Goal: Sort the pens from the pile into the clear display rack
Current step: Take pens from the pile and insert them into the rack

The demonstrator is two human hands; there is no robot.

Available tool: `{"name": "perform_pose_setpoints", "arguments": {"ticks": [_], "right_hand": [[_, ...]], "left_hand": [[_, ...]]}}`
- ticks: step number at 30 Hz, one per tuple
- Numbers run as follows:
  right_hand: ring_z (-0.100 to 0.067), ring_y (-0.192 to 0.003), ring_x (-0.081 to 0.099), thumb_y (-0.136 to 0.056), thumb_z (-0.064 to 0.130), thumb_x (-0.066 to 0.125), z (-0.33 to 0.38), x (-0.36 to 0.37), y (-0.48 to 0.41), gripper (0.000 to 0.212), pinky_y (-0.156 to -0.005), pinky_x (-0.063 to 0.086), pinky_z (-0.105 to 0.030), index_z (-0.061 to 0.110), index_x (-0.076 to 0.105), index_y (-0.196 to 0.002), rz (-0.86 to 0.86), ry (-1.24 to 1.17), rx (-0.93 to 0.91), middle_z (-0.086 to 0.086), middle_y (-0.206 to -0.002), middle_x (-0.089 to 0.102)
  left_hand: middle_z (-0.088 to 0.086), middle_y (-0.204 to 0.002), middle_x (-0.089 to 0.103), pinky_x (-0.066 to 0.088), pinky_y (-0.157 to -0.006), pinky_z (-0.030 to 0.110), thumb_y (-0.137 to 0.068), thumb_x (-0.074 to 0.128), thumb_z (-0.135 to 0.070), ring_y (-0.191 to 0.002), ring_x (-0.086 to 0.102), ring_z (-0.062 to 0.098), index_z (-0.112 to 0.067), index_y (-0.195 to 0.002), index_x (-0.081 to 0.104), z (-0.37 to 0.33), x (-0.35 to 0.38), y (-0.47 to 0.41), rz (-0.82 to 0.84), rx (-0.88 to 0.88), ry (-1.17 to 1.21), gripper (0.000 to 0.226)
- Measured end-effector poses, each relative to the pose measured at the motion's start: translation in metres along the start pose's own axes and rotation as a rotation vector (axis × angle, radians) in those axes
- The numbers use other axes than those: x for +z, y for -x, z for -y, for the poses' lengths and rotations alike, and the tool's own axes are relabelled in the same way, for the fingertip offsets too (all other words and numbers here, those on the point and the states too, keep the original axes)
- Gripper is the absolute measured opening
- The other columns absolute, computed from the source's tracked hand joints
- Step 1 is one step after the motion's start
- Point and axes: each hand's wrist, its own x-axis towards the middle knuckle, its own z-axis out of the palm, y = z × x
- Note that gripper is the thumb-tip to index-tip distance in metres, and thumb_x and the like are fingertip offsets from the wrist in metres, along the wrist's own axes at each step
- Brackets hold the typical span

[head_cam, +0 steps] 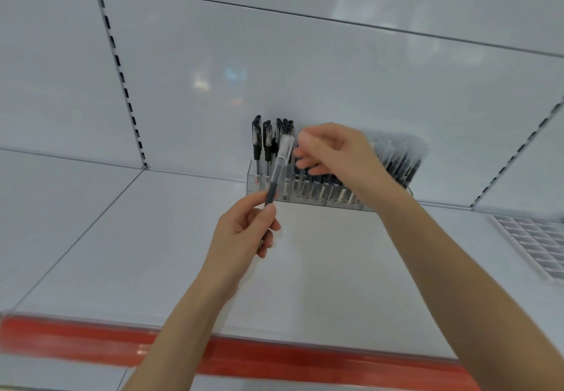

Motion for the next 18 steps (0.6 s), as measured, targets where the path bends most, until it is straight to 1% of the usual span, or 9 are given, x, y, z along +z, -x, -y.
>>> {"name": "perform_pose_setpoints", "arguments": {"ticks": [2,4,8,10,11,13,14,16,18], "right_hand": [[-0.012,-0.069,0.069,-0.086,0.019,0.061,-0.003,0.005,0.008,0.007,-0.066,0.057,-0.023,0.025,0.062,-0.090,0.015,-0.073,0.000,0.003,-0.074,0.071],[-0.011,-0.065,0.068,-0.085,0.012,0.062,-0.004,0.003,0.009,0.012,-0.064,0.056,-0.021,0.024,0.064,-0.085,-0.036,-0.146,0.001,0.004,-0.067,0.070],[-0.009,-0.067,0.068,-0.083,0.012,0.065,-0.007,-0.001,0.006,0.007,-0.065,0.056,-0.021,0.017,0.064,-0.087,-0.026,-0.153,0.014,0.007,-0.065,0.070],[-0.010,-0.066,0.068,-0.083,0.010,0.065,-0.007,0.000,0.005,0.007,-0.067,0.057,-0.021,0.015,0.064,-0.088,-0.014,-0.117,-0.002,0.005,-0.067,0.070],[-0.010,-0.067,0.068,-0.083,0.010,0.065,-0.005,-0.001,0.004,0.007,-0.067,0.056,-0.020,0.015,0.064,-0.088,-0.034,-0.094,-0.008,0.004,-0.070,0.070],[-0.008,-0.069,0.067,-0.083,0.010,0.064,-0.001,-0.008,-0.003,0.010,-0.070,0.056,-0.019,0.017,0.063,-0.089,-0.146,-0.013,-0.036,0.003,-0.078,0.069],[-0.008,-0.071,0.067,-0.084,0.010,0.063,0.000,-0.013,-0.009,0.010,-0.072,0.057,-0.021,0.018,0.063,-0.090,-0.227,0.039,-0.069,0.004,-0.080,0.068],[-0.009,-0.074,0.066,-0.084,0.010,0.063,0.001,-0.023,-0.022,0.013,-0.076,0.056,-0.025,0.014,0.063,-0.096,-0.383,0.122,-0.152,0.004,-0.082,0.066],[-0.010,-0.078,0.065,-0.084,0.010,0.062,-0.002,-0.024,-0.033,0.018,-0.081,0.055,-0.028,0.009,0.064,-0.102,-0.446,0.204,-0.211,0.002,-0.086,0.066]], "left_hand": [[-0.007,-0.056,0.059,0.040,-0.044,0.018,-0.092,0.052,-0.010,-0.045,0.047,0.007,-0.019,-0.108,0.062,0.000,0.005,-0.001,0.037,0.020,-0.046,0.021],[-0.006,-0.059,0.060,0.043,-0.046,0.019,-0.092,0.053,-0.010,-0.047,0.050,0.007,-0.023,-0.105,0.062,0.002,0.006,-0.001,0.051,0.035,-0.088,0.021],[-0.005,-0.062,0.060,0.046,-0.049,0.020,-0.090,0.054,-0.011,-0.050,0.053,0.006,-0.030,-0.102,0.062,0.006,0.002,-0.001,0.048,0.062,-0.198,0.024],[-0.004,-0.068,0.063,0.050,-0.056,0.021,-0.090,0.055,-0.012,-0.056,0.057,0.006,-0.032,-0.103,0.059,0.009,0.000,-0.001,0.053,0.074,-0.265,0.025],[-0.005,-0.074,0.064,0.051,-0.065,0.023,-0.090,0.056,-0.014,-0.063,0.060,0.007,-0.034,-0.104,0.058,0.011,-0.003,-0.001,0.051,0.088,-0.328,0.024],[-0.009,-0.098,0.065,0.045,-0.085,0.021,-0.091,0.055,-0.025,-0.090,0.061,0.006,-0.032,-0.115,0.054,0.019,-0.013,-0.001,0.041,0.134,-0.605,0.026],[-0.008,-0.114,0.060,0.040,-0.093,0.020,-0.092,0.051,-0.034,-0.106,0.056,0.008,-0.027,-0.127,0.050,0.024,-0.019,-0.002,0.043,0.157,-0.814,0.036],[0.001,-0.145,0.039,0.027,-0.108,0.035,-0.091,0.037,-0.053,-0.135,0.035,0.019,-0.021,-0.141,0.035,0.036,-0.030,-0.003,0.107,0.137,-1.201,0.059],[0.003,-0.155,0.018,0.017,-0.111,0.049,-0.092,0.028,-0.056,-0.144,0.012,0.022,-0.025,-0.144,0.025,0.044,-0.033,-0.002,0.182,0.022,-1.440,0.060]]}}
